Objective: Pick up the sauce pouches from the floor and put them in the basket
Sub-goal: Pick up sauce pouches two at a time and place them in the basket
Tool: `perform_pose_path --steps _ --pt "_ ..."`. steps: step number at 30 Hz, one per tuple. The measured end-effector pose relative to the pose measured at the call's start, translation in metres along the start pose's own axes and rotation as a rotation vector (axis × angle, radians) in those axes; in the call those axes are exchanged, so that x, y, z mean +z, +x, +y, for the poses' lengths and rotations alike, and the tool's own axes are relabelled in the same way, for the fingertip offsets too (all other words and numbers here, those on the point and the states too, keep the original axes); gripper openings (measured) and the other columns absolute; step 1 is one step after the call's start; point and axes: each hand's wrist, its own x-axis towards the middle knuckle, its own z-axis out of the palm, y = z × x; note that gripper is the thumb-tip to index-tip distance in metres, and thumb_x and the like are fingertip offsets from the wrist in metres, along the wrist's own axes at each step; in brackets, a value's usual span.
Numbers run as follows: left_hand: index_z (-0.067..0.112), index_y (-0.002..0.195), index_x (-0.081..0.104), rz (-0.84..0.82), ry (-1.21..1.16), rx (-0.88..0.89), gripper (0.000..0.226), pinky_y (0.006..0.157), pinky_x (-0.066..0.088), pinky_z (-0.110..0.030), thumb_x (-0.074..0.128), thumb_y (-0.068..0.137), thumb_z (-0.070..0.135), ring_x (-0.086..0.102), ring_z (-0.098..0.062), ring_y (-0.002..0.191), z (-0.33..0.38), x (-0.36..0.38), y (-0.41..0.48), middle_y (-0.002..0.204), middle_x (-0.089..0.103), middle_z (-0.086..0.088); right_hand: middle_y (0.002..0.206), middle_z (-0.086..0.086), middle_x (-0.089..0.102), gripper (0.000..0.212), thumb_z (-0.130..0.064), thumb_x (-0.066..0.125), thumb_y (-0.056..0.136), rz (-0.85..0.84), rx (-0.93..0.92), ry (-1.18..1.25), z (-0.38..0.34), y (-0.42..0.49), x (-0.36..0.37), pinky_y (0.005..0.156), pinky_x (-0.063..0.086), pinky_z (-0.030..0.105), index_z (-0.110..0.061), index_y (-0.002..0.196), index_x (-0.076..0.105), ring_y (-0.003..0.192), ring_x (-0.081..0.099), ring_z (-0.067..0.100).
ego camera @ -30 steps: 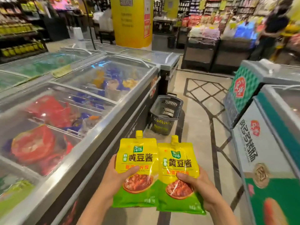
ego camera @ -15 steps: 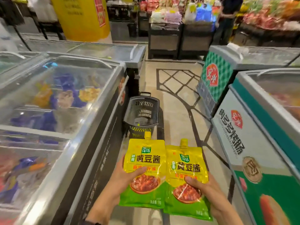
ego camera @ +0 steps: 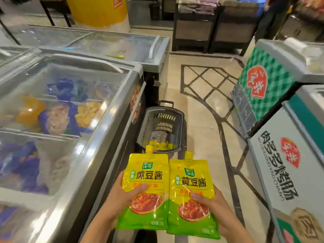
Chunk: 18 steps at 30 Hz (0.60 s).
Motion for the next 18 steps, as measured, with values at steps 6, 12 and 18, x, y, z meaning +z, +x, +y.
perform_pose_path --steps 6,12,18 --pt "0.028 0.122 0.057 -0.011 -0.057 -0.062 0.103 0.088 0.056 -0.05 0.1 0.03 0.047 0.074 -0.027 0.096 0.039 -0.022 0.122 0.107 0.076 -0.006 0.097 0.003 0.078 0.088 -0.029 0.091 0.034 0.059 0.033 -0.005 -0.048 0.113 0.02 0.062 0.057 0.022 -0.017 0.116 0.062 0.084 0.075 0.016" --pt "0.026 0.124 0.057 0.06 -0.023 -0.104 0.098 0.07 0.058 -0.035 0.098 0.037 0.044 0.075 -0.024 0.091 0.074 -0.047 0.225 0.104 0.077 -0.004 0.104 0.003 0.077 0.089 -0.033 0.091 0.037 0.115 0.055 0.039 -0.092 0.205 0.018 0.072 0.058 0.034 -0.022 0.12 0.06 0.091 0.075 0.02" --pt "0.012 0.125 0.058 0.183 0.017 -0.132 0.054 0.057 0.058 -0.026 0.08 0.075 0.007 0.076 -0.016 0.077 0.103 -0.041 0.326 0.105 0.074 -0.013 0.1 0.005 0.078 0.082 -0.037 0.098 0.041 0.236 0.102 0.078 -0.12 0.299 -0.015 0.064 0.06 0.03 -0.018 0.113 0.064 0.087 0.076 0.022"
